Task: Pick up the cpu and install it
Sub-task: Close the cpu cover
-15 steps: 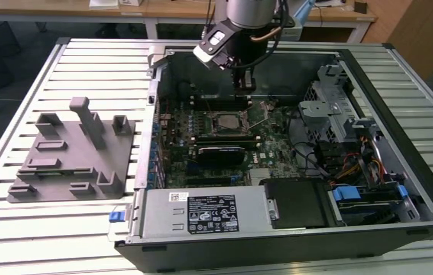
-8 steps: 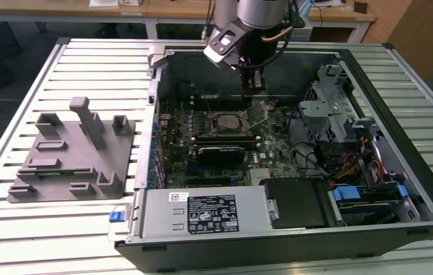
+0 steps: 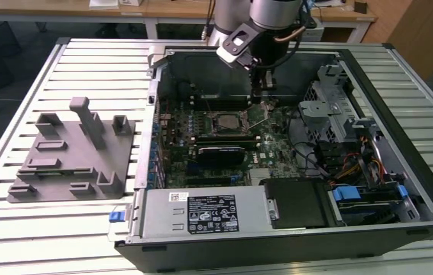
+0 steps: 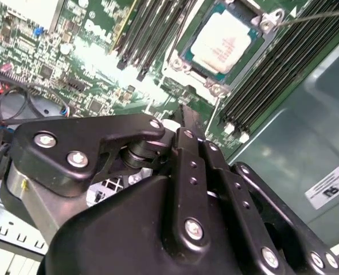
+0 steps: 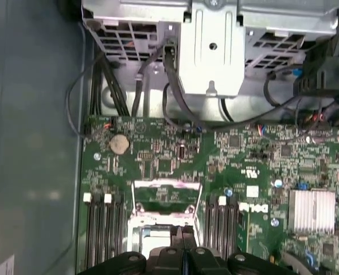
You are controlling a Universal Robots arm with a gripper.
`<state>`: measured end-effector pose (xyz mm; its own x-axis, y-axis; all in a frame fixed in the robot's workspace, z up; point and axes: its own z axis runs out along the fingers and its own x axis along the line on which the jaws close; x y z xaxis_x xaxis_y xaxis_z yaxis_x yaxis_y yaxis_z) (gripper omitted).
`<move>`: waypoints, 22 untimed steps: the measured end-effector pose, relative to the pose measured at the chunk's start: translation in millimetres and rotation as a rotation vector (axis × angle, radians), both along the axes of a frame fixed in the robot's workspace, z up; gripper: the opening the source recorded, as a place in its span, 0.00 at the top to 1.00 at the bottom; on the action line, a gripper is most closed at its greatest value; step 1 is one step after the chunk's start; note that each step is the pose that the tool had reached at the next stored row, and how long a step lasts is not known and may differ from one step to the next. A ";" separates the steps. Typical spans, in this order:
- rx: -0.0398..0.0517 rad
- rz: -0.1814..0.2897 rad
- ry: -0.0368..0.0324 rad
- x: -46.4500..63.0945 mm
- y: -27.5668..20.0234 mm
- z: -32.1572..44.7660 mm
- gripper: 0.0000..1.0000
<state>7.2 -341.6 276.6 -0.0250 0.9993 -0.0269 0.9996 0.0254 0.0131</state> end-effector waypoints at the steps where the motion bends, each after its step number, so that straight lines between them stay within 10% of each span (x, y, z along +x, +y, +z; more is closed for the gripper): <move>1: 0.0001 0.001 0.0000 0.9 0.0 -0.6 0.89; 22: -0.0004 0.031 0.0001 21.4 6.9 -21.0 0.89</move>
<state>28.6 -334.8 255.6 -0.0561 0.9980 -0.0274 0.9983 0.0565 0.0129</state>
